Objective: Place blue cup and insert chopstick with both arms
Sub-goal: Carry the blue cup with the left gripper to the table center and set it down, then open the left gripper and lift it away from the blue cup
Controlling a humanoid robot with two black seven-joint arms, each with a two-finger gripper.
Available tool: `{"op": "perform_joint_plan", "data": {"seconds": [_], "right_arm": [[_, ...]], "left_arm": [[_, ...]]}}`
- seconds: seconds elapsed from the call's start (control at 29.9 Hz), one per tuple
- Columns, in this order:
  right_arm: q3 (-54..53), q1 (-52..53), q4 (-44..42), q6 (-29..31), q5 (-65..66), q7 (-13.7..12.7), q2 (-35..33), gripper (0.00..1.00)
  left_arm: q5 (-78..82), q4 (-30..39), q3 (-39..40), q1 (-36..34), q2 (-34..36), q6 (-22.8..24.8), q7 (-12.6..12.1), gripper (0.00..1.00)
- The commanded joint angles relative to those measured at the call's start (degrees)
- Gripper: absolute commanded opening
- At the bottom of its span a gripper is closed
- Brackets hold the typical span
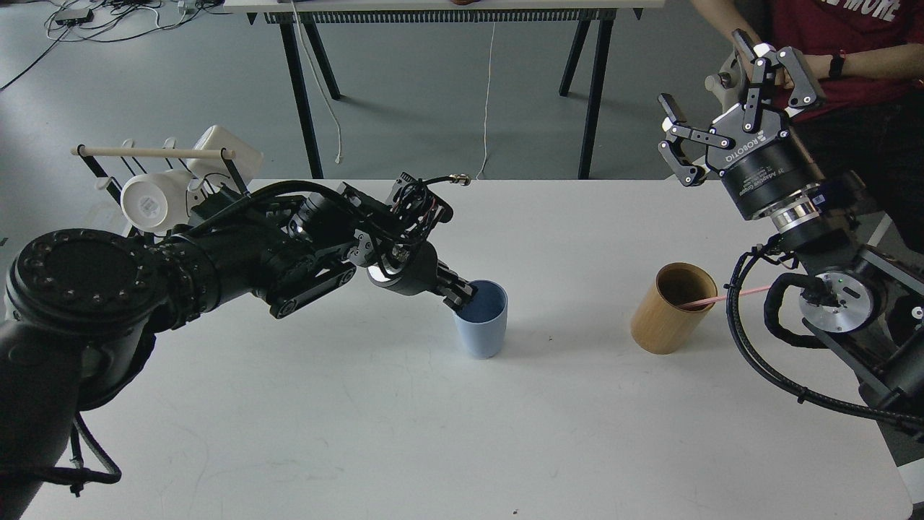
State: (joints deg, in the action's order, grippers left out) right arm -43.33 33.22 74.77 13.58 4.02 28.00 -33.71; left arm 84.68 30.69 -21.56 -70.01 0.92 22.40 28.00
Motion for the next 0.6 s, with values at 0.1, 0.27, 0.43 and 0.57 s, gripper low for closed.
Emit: {"op": "perform_joint_plan", "data": {"seconds": [0.1,0.27,0.43,0.57], "right_arm": [[0.0,-0.1,0.0,0.0,0.0,0.0,0.0,0.96],[0.0,-0.3,0.0,0.0,-0.1,0.0,0.0,0.96],[-0.1,-0.2,0.0,0.0,-0.1,0.0,-0.1,0.96],[-0.1,-0.2,0.0,0.0,-0.1,0.0,-0.1,0.96]], "left_arm": [[-0.1,0.2,0.3,0.0,0.4,0.1,0.0,0.15],[-0.8,0.5,0.6,-0.1,0.7,0.6,0.0,0.25],[-3.3,0.7,3.3,-0.2,1.0,2.3,0.0,0.89],[-5.7,0.9,6.5,-0.1,2.8,5.6,0.0,0.98]]}}
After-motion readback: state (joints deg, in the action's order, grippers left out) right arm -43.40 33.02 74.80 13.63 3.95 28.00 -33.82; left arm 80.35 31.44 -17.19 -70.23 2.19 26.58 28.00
